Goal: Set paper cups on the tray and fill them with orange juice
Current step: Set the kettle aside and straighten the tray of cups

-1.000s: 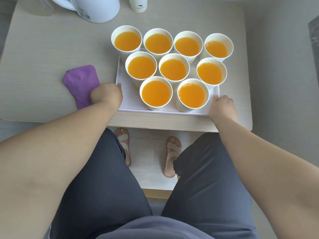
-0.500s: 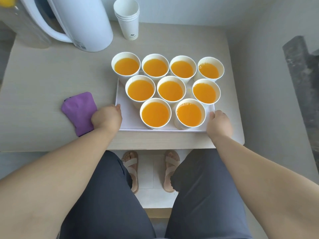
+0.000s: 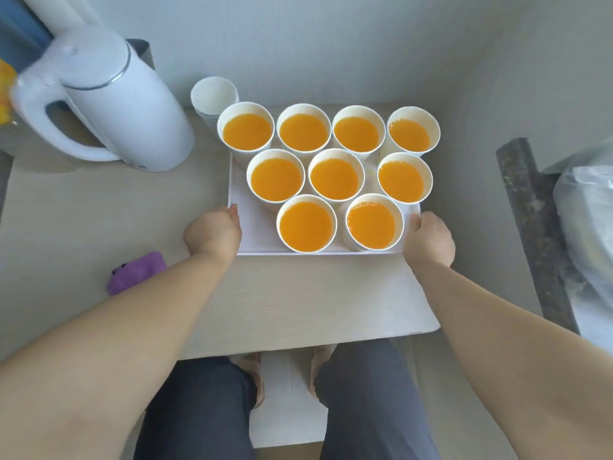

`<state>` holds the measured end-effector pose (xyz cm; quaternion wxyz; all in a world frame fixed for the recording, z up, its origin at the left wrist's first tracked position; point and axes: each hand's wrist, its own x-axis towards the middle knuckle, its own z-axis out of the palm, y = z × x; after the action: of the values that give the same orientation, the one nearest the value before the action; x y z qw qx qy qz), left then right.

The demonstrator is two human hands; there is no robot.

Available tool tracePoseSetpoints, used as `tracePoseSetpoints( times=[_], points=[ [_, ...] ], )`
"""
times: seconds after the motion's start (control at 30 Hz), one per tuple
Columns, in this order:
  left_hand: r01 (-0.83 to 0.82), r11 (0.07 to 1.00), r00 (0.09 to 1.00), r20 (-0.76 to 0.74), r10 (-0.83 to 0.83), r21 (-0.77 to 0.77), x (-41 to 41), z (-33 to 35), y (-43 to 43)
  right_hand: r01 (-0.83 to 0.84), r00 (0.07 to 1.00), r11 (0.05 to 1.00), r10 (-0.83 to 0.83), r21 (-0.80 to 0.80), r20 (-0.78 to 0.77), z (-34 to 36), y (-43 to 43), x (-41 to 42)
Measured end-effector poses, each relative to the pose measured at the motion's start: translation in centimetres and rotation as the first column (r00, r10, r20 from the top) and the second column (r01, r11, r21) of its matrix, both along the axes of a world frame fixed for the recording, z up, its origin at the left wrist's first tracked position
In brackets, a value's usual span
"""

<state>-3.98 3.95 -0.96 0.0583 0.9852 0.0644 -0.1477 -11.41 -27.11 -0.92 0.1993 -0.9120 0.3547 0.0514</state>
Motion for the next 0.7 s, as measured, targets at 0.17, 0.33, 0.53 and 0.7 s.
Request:
tracePoseSetpoints(
  times=[0.17,0.33,0.53,0.7],
  points=[
    [0.019,1.0,1.0,0.006,-0.019,-0.016,3.5,0.6,-2.4,0.034,0.999,0.999,-0.034,0.005,0.028,0.7,-2.2,3.6],
    [0.001,1.0,1.0,0.006,0.0,-0.024,6.3,-0.5,-4.2,0.045,0.998,0.999,-0.047,0.027,0.047,0.1,-4.0,6.6],
    [-0.02,1.0,1.0,-0.012,0.02,-0.007,9.0,-2.7,-5.0,0.034,0.999,0.998,-0.035,0.047,0.031,-1.8,-4.9,10.1],
    [-0.047,0.999,0.998,-0.033,0.047,-0.002,10.4,-4.0,-5.3,0.005,1.0,0.999,-0.005,0.044,0.013,-3.2,-5.3,12.4]
  ],
)
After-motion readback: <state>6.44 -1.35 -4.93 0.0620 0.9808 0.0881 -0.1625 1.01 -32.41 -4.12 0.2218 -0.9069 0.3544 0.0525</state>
